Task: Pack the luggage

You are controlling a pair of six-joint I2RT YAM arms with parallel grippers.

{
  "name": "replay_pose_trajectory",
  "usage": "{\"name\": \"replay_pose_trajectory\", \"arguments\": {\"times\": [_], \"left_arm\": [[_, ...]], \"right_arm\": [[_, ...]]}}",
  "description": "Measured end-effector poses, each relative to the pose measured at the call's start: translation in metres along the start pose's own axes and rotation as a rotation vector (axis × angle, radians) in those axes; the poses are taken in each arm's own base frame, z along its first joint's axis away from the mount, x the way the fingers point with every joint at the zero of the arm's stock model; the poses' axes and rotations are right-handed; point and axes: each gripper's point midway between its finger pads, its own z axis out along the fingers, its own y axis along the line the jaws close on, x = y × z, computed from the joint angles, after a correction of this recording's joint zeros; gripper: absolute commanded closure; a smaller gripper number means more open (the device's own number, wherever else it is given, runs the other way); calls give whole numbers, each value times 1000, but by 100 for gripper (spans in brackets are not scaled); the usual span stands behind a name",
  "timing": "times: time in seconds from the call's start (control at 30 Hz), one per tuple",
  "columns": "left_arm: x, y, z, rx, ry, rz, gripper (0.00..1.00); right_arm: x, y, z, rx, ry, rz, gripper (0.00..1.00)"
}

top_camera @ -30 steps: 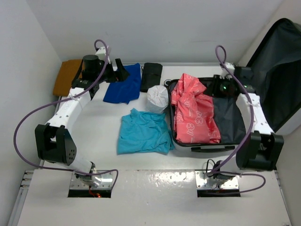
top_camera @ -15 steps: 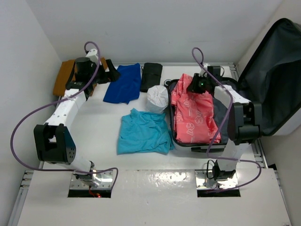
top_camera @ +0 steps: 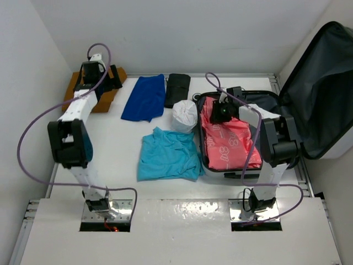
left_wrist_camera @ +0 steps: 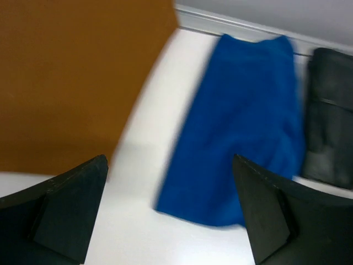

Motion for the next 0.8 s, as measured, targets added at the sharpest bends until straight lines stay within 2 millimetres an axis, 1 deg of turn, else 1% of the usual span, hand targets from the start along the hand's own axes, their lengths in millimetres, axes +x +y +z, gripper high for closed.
{"name": "replay_pose_trajectory", "arguments": {"times": [0.03, 0.07, 0.1, 0.17, 0.2, 0.3, 0.4, 0.5, 0.6, 0.7, 0.8], "left_arm": [[-5, 7, 19, -32, 0, 31, 0], [-6, 14, 30, -59, 6, 63, 0], [-8, 21, 41, -89, 15, 104, 0], [-10, 34, 64, -145, 32, 188, 0], [-12, 41, 76, -171, 36, 235, 0], [-2, 63, 107, -248, 88, 359, 0], [14, 81, 131, -298, 152, 450, 0], [34, 94, 148, -320, 221, 507, 0], [55, 104, 153, -320, 295, 540, 0], [67, 111, 160, -317, 342, 546, 0], [63, 114, 167, -303, 342, 519, 0]], "right_arm": [[-1, 1, -1, -1, 5, -5, 55], [-1, 2, -2, -3, 11, -7, 50], [-1, 3, -5, -6, 14, -6, 42], [-3, 5, -13, -22, 25, 10, 37], [-6, 7, -19, -32, 32, 18, 33], [-23, 15, -42, -69, 23, 40, 23], [-46, 27, -71, -119, -21, 43, 20], [-66, 41, -100, -171, -74, 32, 20], [-69, 54, -118, -218, -87, 29, 19], [-64, 61, -123, -246, -64, 43, 19], [-56, 66, -125, -267, -26, 72, 19]]}}
